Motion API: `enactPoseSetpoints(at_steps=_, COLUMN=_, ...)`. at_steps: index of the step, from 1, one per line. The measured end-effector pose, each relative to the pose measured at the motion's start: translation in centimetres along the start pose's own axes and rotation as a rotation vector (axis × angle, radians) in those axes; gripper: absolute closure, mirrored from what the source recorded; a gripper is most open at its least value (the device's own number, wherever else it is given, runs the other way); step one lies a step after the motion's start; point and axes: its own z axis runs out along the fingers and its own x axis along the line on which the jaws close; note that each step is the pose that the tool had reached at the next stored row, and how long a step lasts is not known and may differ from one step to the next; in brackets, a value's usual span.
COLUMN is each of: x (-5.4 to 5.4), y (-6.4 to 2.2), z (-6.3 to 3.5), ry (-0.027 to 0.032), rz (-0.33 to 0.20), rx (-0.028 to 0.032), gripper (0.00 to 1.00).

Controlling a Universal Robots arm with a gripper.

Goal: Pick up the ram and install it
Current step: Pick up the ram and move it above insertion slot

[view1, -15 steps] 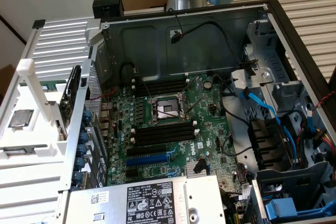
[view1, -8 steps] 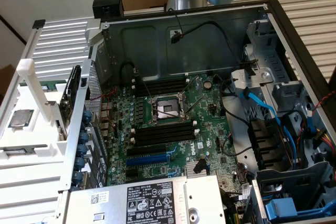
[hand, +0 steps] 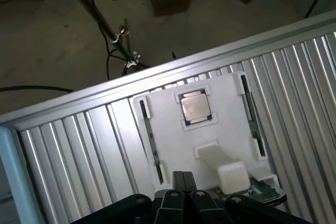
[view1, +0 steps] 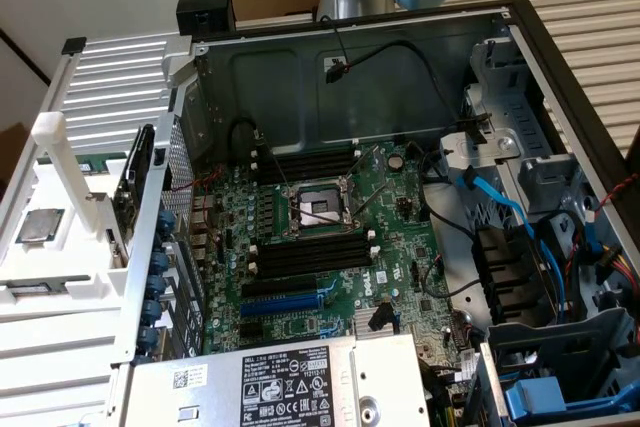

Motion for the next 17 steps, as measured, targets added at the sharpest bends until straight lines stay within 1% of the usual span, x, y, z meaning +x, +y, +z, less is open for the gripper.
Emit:
enactPoseSetpoints(at_steps=2, x=0.0, y=0.01, z=0.10, ry=-0.0027, rz=-0.014, rx=0.0094, gripper=0.90)
enactPoseSetpoints(at_steps=6, x=0.0, y=0.09, z=0.32, ry=-0.0095, rz=-0.035, rx=0.0315, gripper=0.90)
enactPoseSetpoints(at_steps=7, x=0.1, y=0.25, z=0.56, ry=-0.0129, rz=-0.047, rx=0.0417, gripper=0.90)
enactPoseSetpoints(at_steps=12, x=0.3, y=0.63, z=1.07, ry=-0.0170, rz=-0.060, rx=0.0544, gripper=0.90)
enactPoseSetpoints(at_steps=15, x=0.5, y=0.90, z=1.43, ry=-0.0184, rz=-0.067, rx=0.0589, gripper=0.90)
enactPoseSetpoints(at_steps=17, x=0.7, y=1.08, z=1.71, ry=-0.0189, rz=-0.072, rx=0.0608, gripper=0.90)
